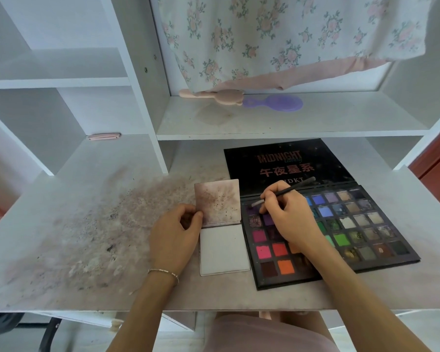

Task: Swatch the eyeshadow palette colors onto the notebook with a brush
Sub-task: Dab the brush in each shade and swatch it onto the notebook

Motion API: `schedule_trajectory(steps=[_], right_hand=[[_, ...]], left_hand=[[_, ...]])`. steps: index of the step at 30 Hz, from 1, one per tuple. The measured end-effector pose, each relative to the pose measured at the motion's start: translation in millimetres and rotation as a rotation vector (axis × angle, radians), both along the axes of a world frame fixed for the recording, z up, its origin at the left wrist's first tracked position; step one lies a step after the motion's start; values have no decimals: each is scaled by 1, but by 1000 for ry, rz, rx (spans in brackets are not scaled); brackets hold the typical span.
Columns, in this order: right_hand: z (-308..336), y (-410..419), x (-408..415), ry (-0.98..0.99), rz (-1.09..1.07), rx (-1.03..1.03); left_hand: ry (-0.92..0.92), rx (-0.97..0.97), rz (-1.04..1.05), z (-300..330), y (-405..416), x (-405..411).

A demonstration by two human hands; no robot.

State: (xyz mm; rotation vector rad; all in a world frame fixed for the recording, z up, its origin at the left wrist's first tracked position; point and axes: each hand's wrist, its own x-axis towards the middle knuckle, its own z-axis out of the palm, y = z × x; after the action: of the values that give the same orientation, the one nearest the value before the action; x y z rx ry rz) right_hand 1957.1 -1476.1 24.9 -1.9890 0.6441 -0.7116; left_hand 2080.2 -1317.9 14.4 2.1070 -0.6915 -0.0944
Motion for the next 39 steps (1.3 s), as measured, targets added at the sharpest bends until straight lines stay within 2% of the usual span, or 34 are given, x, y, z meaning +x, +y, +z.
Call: schedule_trajectory(steps=[5, 11, 14, 19, 25, 39], right_hand=[[0, 1, 0, -1, -9, 24], [11, 6, -2, -153, -51, 154], [17, 21, 0, -200, 31, 202], [13, 49, 14, -124, 171, 239], [7, 56, 22, -59, 216, 200], [3, 57, 24, 33, 259, 133]], left_hand=[[55, 13, -79, 4, 4, 5], [103, -1, -183, 18, 7, 19], [99, -32, -209, 20, 7, 23], [53, -76, -209, 13, 2, 23], [80, -137, -193, 7, 2, 22], [84, -112, -185, 5, 1, 24]])
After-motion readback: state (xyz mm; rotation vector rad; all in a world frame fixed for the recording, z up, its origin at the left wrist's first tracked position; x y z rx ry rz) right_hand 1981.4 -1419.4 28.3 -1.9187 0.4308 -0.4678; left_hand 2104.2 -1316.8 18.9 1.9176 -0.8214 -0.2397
